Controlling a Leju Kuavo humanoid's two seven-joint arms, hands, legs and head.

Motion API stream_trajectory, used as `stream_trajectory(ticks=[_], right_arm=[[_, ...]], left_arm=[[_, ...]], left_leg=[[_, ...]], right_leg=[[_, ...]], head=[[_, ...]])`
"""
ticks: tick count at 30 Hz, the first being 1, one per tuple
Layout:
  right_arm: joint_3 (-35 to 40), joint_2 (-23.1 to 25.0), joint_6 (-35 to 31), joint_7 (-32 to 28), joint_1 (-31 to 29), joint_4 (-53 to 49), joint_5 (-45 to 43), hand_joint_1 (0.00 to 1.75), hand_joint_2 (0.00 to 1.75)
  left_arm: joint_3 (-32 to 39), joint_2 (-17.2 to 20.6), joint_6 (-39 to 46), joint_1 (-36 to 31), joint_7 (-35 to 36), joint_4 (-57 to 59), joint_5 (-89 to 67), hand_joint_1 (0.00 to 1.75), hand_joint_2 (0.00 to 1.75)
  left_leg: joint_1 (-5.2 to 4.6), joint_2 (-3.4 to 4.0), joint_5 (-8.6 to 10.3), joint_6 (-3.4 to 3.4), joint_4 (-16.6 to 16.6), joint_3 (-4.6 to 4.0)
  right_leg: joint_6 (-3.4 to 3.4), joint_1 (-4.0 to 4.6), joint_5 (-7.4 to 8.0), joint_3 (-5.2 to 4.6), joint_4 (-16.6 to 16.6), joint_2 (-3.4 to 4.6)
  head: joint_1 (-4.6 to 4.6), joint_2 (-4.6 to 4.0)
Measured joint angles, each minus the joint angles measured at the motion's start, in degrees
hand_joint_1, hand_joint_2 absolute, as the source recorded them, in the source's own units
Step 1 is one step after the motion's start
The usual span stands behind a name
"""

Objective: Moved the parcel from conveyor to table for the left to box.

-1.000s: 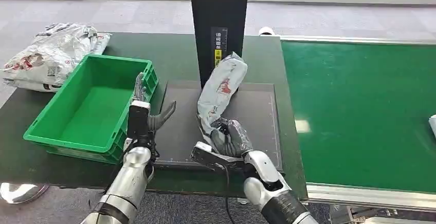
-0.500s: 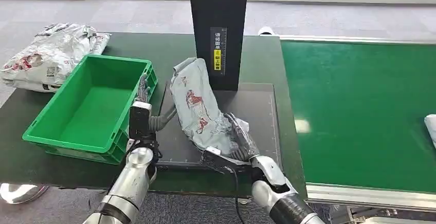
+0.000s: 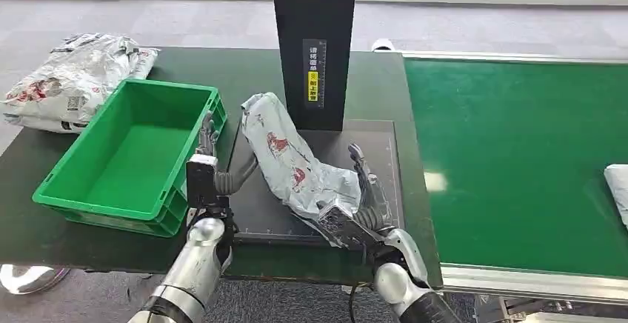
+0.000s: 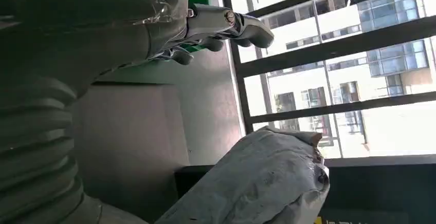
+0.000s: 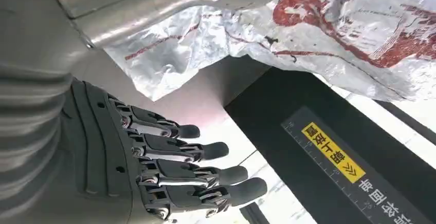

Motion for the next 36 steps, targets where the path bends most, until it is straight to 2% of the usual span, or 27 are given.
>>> stream_trajectory(ticks=[11, 17, 23, 25, 27, 29, 31, 36], right_arm=[[-0.07, 0.0, -0.09, -0.39, 0.27, -0.7, -0.45, 0.0, 1.75], [-3.08, 1.29, -2.73, -10.59, 0.94, -1.29, -10.28, 0.0, 1.75], [-8.09, 2.75, -4.57, -17.07, 1.6, -2.1, -21.03, 0.0, 1.75], [-9.69, 2.93, -5.99, -18.05, 2.66, -3.0, -22.89, 0.0, 1.75], [-10.97, 2.97, -6.4, -18.53, 3.85, -3.54, -23.95, 0.0, 1.75], [-11.78, 2.97, -6.03, -19.04, 4.54, -3.56, -24.83, 0.0, 1.75], [-12.11, 3.04, -5.94, -19.47, 4.7, -3.56, -25.44, 0.0, 1.75], [-12.98, 3.39, -5.07, -19.78, 4.67, -3.54, -25.09, 0.0, 1.75]], left_arm=[[0.0, -0.15, 0.15, 0.0, -0.17, 0.26, 0.02, 0.0, 1.75], [-0.02, -0.48, 6.94, -0.03, -2.54, 0.31, 1.29, 0.0, 1.75], [-0.81, -1.01, 15.0, -0.69, -2.71, 1.55, -3.25, 0.0, 1.75], [1.45, -1.88, 15.21, 0.02, -0.89, 0.19, -14.7, 0.0, 1.75], [7.35, -3.01, 15.5, 1.19, -0.68, -4.19, -35.78, 0.0, 1.75], [11.79, -3.45, 15.56, 1.74, -0.7, -6.76, -50.16, 0.0, 1.75], [14.67, -3.91, 15.56, 2.44, -0.87, -8.44, -53.57, 0.0, 1.75], [19.04, -4.94, 15.61, 2.47, -2.1, -9.35, -46.38, 0.0, 1.75]], left_leg=[[0.0, -0.01, 0.0, 0.0, 0.0, -0.01], [0.0, 0.0, 0.0, 0.0, 0.0, 0.0], [0.0, -0.02, 0.01, 0.01, 0.0, 0.0], [0.0, -0.01, 0.0, 0.01, 0.0, -0.01], [0.0, 0.02, -0.04, 0.01, 0.0, 0.0], [-0.01, 0.03, -0.06, 0.03, 0.0, 0.01], [-0.01, 0.03, -0.07, 0.02, 0.0, 0.0], [0.0, 0.01, -0.06, 0.02, 0.0, 0.02]], right_leg=[[0.0, -0.01, 0.0, 0.0, 0.0, 0.0], [0.0, -0.01, 0.0, 0.0, 0.0, 0.01], [0.0, -0.01, 0.0, 0.03, 0.0, -0.02], [0.0, -0.01, 0.0, 0.04, 0.01, -0.01], [0.0, -0.02, 0.0, 0.02, 0.01, 0.05], [0.0, -0.02, -0.02, 0.0, 0.0, 0.07], [-0.02, 0.0, -0.03, -0.03, 0.0, 0.07], [-0.02, 0.02, -0.04, -0.08, -0.01, 0.0]], head=[[0.0, 0.0], [0.0, 0.0], [0.0, 0.0], [0.0, 0.0], [0.0, 0.0], [0.0, 0.0], [0.0, 0.0], [0.0, 0.0]])
